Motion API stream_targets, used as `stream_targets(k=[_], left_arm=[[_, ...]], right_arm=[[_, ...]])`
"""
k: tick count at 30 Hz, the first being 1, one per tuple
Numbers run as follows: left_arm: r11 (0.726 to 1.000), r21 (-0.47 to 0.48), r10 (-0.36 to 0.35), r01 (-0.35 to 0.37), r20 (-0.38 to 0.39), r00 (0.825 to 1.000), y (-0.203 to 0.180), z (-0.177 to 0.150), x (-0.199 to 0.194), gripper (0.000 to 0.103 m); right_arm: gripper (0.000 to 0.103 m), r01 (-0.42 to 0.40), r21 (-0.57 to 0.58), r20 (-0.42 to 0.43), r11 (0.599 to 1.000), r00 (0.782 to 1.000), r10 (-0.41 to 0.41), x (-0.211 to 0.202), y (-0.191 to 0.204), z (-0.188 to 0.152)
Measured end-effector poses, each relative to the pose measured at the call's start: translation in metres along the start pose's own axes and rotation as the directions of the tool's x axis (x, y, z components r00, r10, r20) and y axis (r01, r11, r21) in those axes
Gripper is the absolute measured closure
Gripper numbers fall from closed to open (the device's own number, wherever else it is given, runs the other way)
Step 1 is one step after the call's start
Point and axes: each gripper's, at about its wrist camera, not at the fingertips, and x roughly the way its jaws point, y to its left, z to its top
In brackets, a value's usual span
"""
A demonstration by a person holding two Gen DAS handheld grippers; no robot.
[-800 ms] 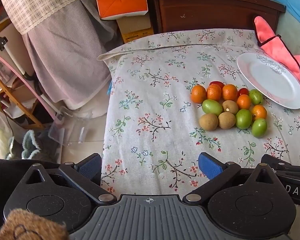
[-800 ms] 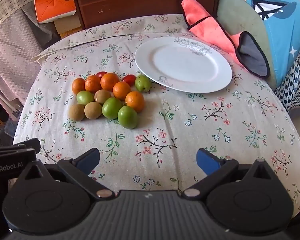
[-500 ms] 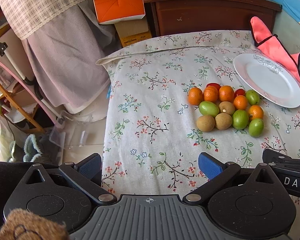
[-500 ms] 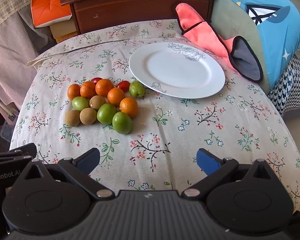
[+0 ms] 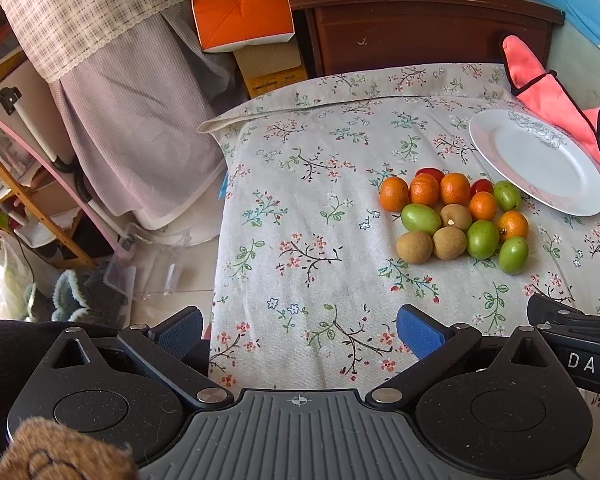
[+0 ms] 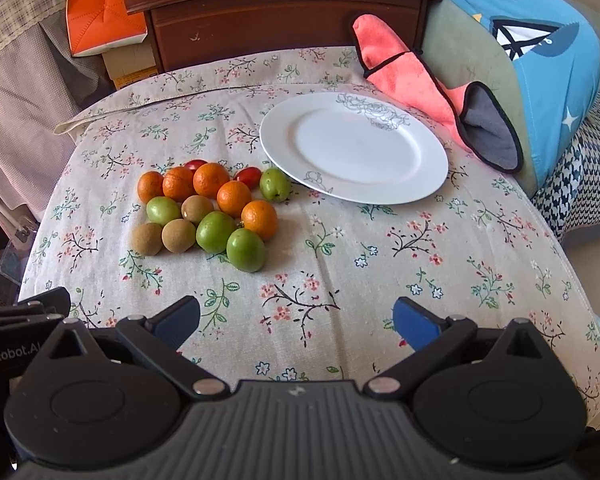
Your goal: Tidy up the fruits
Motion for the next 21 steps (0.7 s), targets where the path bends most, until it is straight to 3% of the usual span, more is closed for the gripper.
stream_targets(k=[8, 21], left_arm=[[1.0, -0.003, -0.003, 0.003, 0.003, 1.0, -0.0002, -0.0012, -0.0016, 0.0], [1.0, -0.008, 0.018, -0.018, 0.041, 0.999, 0.0001, 0.0014, -0.0102, 0.0]], right_arm=[[0.001, 0.017, -0.013, 0.008, 1.0, 1.0, -0.017, -0.0033, 0.0025, 0.0006], [0.001, -0.024, 0.012, 0.025, 1.0, 0.999, 0.024, -0.0071, 0.0001, 0.0031]])
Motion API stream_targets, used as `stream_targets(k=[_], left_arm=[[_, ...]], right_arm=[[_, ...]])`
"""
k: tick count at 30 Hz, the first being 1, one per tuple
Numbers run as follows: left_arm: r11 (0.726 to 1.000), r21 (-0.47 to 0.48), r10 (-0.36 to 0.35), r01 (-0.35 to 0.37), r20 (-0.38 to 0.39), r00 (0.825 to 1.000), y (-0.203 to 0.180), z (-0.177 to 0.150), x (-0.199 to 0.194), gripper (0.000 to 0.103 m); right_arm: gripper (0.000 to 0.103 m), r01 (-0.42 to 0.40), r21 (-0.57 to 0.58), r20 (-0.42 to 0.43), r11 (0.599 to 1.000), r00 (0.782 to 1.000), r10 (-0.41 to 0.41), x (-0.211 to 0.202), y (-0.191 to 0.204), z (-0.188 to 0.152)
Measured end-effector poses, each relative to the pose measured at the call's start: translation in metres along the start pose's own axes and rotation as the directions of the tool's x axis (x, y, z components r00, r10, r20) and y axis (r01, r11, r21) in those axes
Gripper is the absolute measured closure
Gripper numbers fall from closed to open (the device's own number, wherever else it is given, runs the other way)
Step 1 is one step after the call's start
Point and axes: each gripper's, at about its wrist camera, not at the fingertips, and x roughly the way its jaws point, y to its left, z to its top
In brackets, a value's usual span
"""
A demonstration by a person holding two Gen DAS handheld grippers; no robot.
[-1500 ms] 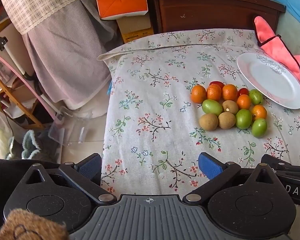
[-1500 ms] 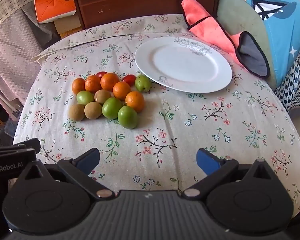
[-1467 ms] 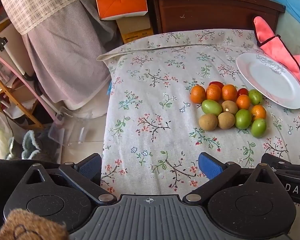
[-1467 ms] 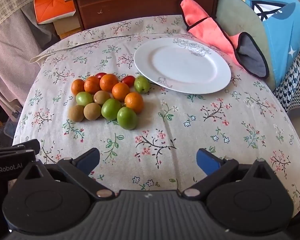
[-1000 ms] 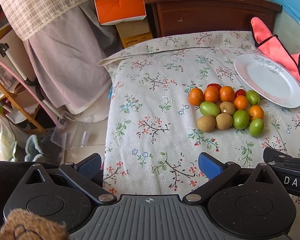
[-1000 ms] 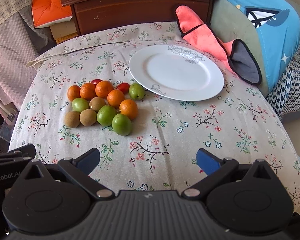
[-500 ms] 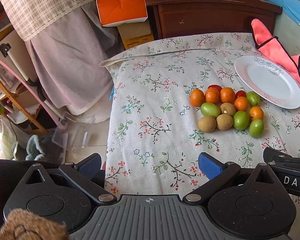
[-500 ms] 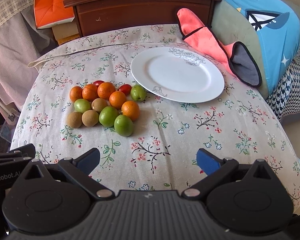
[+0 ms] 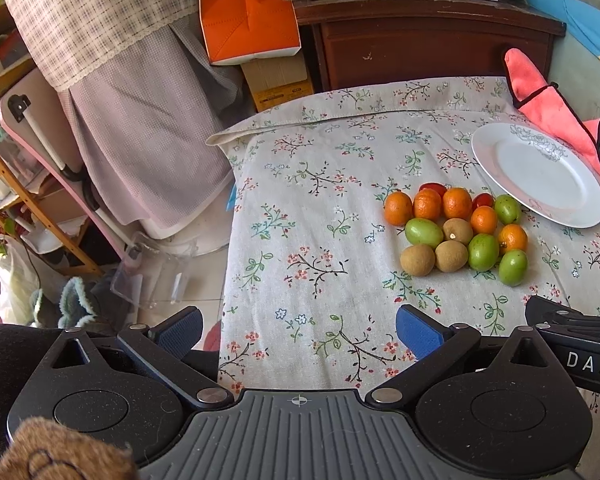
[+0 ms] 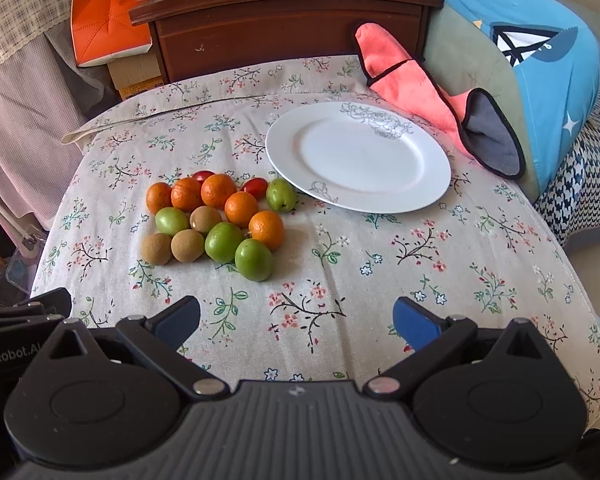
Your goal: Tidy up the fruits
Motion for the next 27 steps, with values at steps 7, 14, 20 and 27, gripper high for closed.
stream_targets(k=[7, 14, 20, 27], left_arm=[[1.0, 0.005, -0.011, 0.011, 0.011, 1.0, -0.004, 0.002, -0.002, 0.0], [0.999, 0.029, -0.038, 0.037, 0.037, 0.999, -0.011, -0.001, -0.002, 0.0], [0.997, 0.023, -0.071, 0.07, 0.027, 0.997, -0.007, 0.003, 0.001, 0.0], [0.994, 0.098, -0.063, 0.058, 0.046, 0.997, -0.005, 0.005, 0.007, 0.0]], right_arm=[[0.001, 0.01, 0.014, 0.018, 1.0, 1.0, -0.01, -0.002, -0.002, 0.002], [0.001, 0.056, 0.019, 0.02, 0.998, 0.998, -0.056, -0.001, -0.005, 0.001], [0.001, 0.007, 0.067, 0.076, 0.998, 0.997, -0.012, -0.005, -0.014, -0.002], [0.001, -0.071, 0.114, 0.06, 0.991, 0.996, 0.065, -0.004, -0.024, 0.001]])
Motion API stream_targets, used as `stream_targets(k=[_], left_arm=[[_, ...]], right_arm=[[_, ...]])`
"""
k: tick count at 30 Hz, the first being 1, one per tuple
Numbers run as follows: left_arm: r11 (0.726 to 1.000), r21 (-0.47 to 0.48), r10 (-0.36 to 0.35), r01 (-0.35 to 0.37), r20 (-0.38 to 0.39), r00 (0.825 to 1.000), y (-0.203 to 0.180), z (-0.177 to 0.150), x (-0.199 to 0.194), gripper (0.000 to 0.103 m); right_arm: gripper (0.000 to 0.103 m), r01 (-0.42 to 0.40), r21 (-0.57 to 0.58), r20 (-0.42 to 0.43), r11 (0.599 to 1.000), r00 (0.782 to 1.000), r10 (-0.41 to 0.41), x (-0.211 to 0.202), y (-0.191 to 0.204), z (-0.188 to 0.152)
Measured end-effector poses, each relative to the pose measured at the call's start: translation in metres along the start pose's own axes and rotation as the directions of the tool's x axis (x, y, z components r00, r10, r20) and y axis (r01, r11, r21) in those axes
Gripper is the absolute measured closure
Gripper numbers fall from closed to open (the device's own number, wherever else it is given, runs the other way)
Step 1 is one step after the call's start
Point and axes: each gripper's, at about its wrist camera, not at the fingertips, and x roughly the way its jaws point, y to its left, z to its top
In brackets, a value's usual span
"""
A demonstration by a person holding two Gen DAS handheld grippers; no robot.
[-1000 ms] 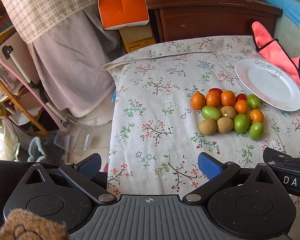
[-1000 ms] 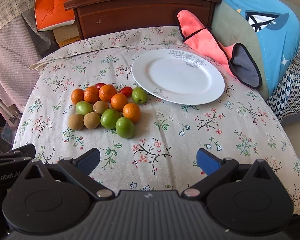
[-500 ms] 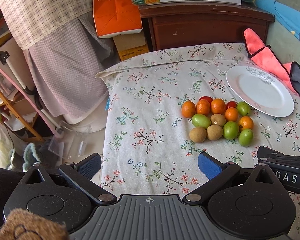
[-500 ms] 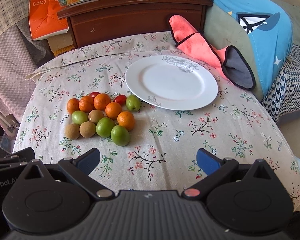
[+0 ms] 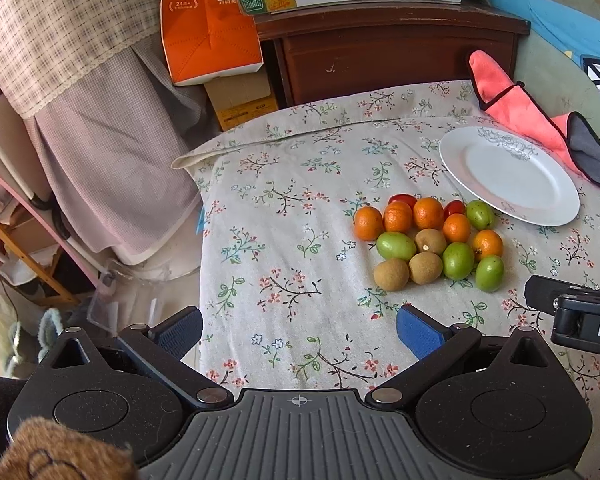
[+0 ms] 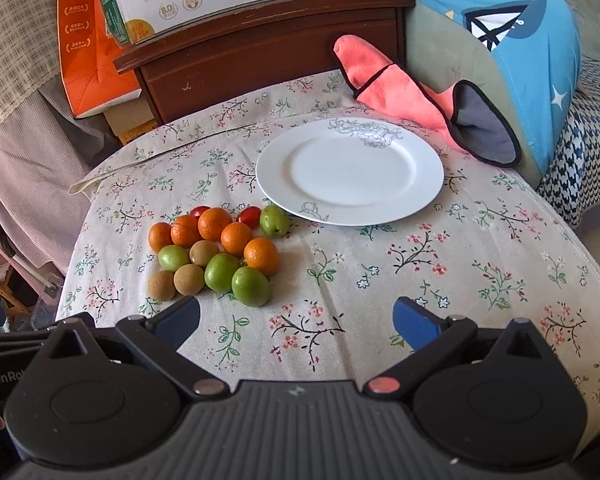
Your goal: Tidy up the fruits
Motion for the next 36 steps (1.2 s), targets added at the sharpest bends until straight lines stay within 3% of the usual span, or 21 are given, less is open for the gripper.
stream_targets(k=[7, 11, 17, 25, 30, 36], left_arm=[[0.998, -0.014, -0.058, 0.058, 0.008, 0.998, 0.035, 0.007, 0.011, 0.0], [0.995, 0.003, -0.096, 0.096, 0.009, 0.995, 0.04, 0.015, 0.018, 0.0], [0.982, 0.097, -0.165, 0.164, 0.003, 0.986, 0.019, 0.021, 0.032, 0.0], [0.949, 0.22, -0.225, 0.225, -0.026, 0.974, -0.008, 0.016, 0.053, 0.001], [0.93, 0.238, -0.284, 0.282, -0.026, 0.959, -0.011, 0.017, 0.063, 0.003], [0.926, 0.25, -0.287, 0.282, -0.019, 0.958, -0.015, 0.018, 0.074, 0.007]], right_arm=[[0.002, -0.066, 0.0, 0.051, 0.998, 0.997, 0.066, -0.019, -0.018, 0.014], [0.002, -0.123, -0.087, 0.071, 0.989, 0.989, 0.13, -0.026, -0.018, 0.017], [0.003, -0.162, -0.247, -0.016, 0.955, 0.987, 0.163, -0.008, -0.008, 0.015], [0.024, -0.21, -0.239, -0.1, 0.948, 0.976, 0.191, 0.026, -0.009, 0.011], [0.042, -0.26, -0.239, -0.113, 0.936, 0.964, 0.239, 0.041, -0.004, 0.014], [0.053, -0.272, -0.237, -0.13, 0.933, 0.96, 0.247, 0.056, 0.002, 0.013]])
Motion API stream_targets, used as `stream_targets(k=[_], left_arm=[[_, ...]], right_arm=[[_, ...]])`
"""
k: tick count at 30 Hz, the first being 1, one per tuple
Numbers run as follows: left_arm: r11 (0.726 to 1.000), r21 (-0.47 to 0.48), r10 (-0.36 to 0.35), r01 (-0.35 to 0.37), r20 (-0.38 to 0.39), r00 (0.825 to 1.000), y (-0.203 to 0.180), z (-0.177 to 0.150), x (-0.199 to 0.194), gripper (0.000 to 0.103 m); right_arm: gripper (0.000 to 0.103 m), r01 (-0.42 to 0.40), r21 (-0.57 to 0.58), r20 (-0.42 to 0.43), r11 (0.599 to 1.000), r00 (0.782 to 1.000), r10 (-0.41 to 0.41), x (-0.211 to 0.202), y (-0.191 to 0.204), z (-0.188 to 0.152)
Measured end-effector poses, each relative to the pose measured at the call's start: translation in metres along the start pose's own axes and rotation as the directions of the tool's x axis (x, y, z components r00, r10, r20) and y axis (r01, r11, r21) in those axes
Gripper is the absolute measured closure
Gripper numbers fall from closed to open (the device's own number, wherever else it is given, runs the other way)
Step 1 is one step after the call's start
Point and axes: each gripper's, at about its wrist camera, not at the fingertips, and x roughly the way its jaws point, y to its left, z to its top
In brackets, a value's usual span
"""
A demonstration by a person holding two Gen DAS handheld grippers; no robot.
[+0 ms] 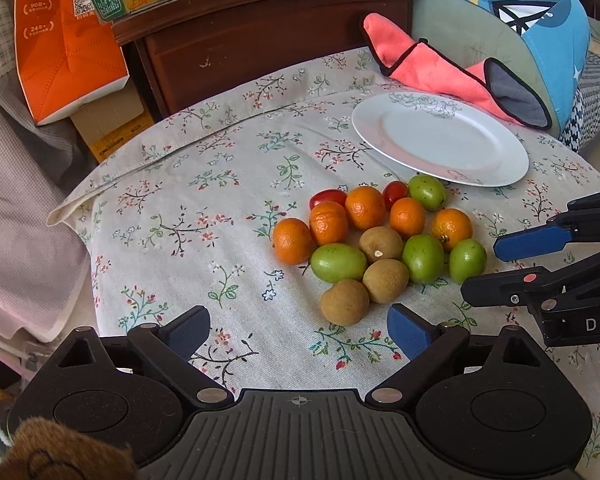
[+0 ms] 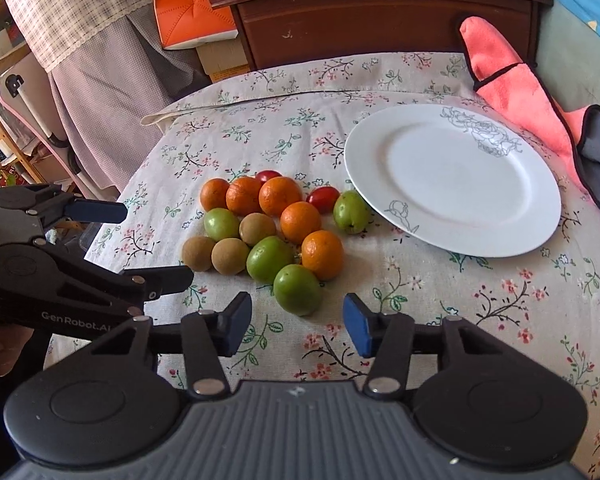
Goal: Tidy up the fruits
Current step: 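Lower the left tool toward a brown kiwi while the right tool approaches a green plum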
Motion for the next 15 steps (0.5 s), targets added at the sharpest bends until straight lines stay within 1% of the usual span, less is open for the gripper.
stream_targets(k=[1, 3, 6, 10, 12, 13, 15], left_arm=[[1.0, 0.003, -0.001, 0.001, 0.003, 1.0, -0.001, 0.0, 0.001, 0.008], [1.0, 0.01, -0.004, 0.004, 0.006, 1.0, -0.003, 0.002, 0.003, 0.008], [1.0, 0.019, 0.014, -0.014, 0.005, 1.0, -0.005, 0.002, 0.007, 0.008], [1.0, -0.011, 0.015, -0.015, 0.006, 1.0, -0.001, 0.003, 0.011, 0.009], [1.0, -0.018, 0.003, -0.003, 0.008, 1.0, 0.0, 0.003, 0.012, 0.017], [1.0, -0.021, -0.009, 0.009, 0.006, 1.0, 0.0, 0.003, 0.012, 0.019], [0.999, -0.024, -0.032, 0.032, -0.001, 0.999, -0.001, 0.003, 0.013, 0.031]], right_arm=[[0.054, -0.001, 0.005, 0.0, 1.0, 1.0, 0.001, 0.002, 0.0, 0.001], [0.059, 0.018, 0.01, -0.005, 1.0, 1.0, -0.018, 0.007, 0.0, 0.002], [0.062, 0.025, 0.025, -0.01, 0.999, 1.0, -0.025, 0.011, -0.001, 0.001], [0.067, 0.027, 0.05, -0.009, 0.998, 1.0, -0.026, 0.013, -0.002, 0.002], [0.072, 0.022, 0.061, -0.008, 0.998, 1.0, -0.021, 0.013, -0.003, 0.003], [0.073, 0.018, 0.067, -0.009, 0.998, 1.0, -0.017, 0.013, -0.003, 0.003], [0.075, 0.018, 0.07, -0.01, 0.997, 1.0, -0.018, 0.014, -0.002, 0.003]])
